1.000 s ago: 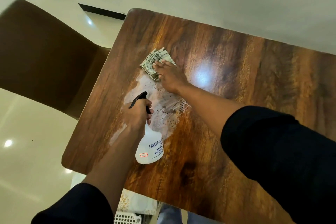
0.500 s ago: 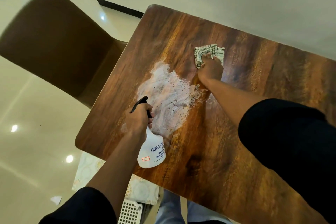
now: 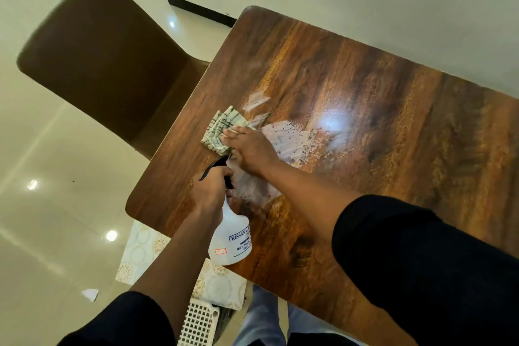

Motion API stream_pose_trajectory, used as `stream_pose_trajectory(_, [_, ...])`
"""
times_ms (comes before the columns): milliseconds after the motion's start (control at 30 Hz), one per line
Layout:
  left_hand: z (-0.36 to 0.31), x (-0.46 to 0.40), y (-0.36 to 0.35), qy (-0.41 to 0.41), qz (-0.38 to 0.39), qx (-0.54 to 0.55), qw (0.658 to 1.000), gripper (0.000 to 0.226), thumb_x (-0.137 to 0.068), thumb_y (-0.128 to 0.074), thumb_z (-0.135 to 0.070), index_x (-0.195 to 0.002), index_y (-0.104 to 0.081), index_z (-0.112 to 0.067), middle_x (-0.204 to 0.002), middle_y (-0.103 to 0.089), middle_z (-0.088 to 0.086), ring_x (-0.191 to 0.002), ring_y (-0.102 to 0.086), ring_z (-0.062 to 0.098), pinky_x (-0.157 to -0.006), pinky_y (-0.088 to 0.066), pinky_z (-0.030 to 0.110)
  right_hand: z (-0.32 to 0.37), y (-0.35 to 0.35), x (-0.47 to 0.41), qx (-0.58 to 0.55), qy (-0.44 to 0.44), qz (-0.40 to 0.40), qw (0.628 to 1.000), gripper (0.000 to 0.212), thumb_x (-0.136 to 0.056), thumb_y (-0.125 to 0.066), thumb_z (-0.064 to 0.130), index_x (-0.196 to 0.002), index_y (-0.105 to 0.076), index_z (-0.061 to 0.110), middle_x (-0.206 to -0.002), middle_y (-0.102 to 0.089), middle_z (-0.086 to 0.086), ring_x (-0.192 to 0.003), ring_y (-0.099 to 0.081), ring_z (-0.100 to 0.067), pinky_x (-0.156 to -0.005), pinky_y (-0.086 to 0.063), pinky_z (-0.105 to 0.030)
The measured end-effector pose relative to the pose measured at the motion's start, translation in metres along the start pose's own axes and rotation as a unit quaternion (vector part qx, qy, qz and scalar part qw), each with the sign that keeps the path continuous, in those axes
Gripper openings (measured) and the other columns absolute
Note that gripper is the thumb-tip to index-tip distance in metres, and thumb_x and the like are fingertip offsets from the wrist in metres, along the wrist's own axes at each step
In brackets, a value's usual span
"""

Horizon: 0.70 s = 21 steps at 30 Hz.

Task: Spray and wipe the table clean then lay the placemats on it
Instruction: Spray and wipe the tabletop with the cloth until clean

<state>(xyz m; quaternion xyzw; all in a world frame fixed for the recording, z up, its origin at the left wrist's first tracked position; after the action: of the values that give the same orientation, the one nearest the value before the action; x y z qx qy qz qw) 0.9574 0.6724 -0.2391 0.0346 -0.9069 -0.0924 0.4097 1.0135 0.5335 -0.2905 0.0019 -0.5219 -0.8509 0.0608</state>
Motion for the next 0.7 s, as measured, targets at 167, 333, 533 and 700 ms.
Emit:
stream_pose_trajectory(167, [-0.004, 0.005, -0.003, -0.01, 0.027, 0.018, 0.999, 0.022, -0.09, -0.065, -0.007, -0.073, -0.067, -0.021, -0.064, -0.06, 0.009, -0.05, -0.044, 0.017, -0.051, -0.034, 0.034, -0.075, 0.044, 0.026, -0.05, -0.206, -0.123, 0.97, 0.04, -0.103, -0.056, 0.018, -0.141, -0.056, 0.029, -0.152, -0.05, 0.004, -0.143, -0.043, -0.023, -0.116, -0.039, -0.04])
stream_pose_trajectory(333, [0.006, 0.004, 0.001, -0.001, 0.013, 0.001, 1.0, 0.012, -0.085, -0.068, -0.013, -0.074, -0.069, -0.008, -0.066, -0.063, 0.011, -0.046, -0.047, 0.015, -0.048, -0.038, 0.031, -0.13, 0.063, 0.05, -0.06, -0.35, -0.16, 0.921, 0.043, -0.104, -0.053, 0.016, -0.146, -0.055, 0.022, -0.153, -0.05, 0.005, -0.148, -0.035, -0.021, -0.119, -0.034, -0.036])
stream_pose_trajectory(533, [0.02, 0.007, 0.01, 0.006, 0.016, -0.01, 1.0, 0.017, -0.089, -0.067, -0.01, -0.073, -0.066, -0.005, -0.06, -0.059, 0.007, -0.042, -0.045, 0.014, -0.045, -0.039, 0.03, -0.074, 0.042, 0.054, -0.08, -0.363, -0.151, 0.916, 0.045, -0.098, -0.065, 0.016, -0.141, -0.057, 0.028, -0.154, -0.048, 0.001, -0.145, -0.041, -0.025, -0.117, -0.039, -0.038])
stream_pose_trajectory(700, [0.03, 0.009, 0.01, 0.01, 0.028, -0.042, 0.999, 0.014, -0.089, -0.068, -0.009, -0.076, -0.07, -0.004, -0.063, -0.062, 0.011, -0.048, -0.047, 0.02, -0.053, -0.04, 0.037, -0.011, 0.009, 0.072, -0.022, -0.12, -0.03, 0.992, 0.043, -0.103, -0.05, 0.013, -0.144, -0.056, 0.024, -0.155, -0.047, -0.002, -0.145, -0.04, -0.028, -0.117, -0.039, -0.045])
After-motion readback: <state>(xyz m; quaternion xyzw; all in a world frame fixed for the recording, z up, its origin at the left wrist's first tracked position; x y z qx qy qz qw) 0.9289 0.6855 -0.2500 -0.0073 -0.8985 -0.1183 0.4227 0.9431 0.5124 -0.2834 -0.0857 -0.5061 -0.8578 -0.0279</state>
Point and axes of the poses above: each hand's wrist, its own x-axis away from the middle knuckle, its own y-axis out of the back of the hand, z = x × y, the point moved 4 cm from there along -x, towards the middle knuckle
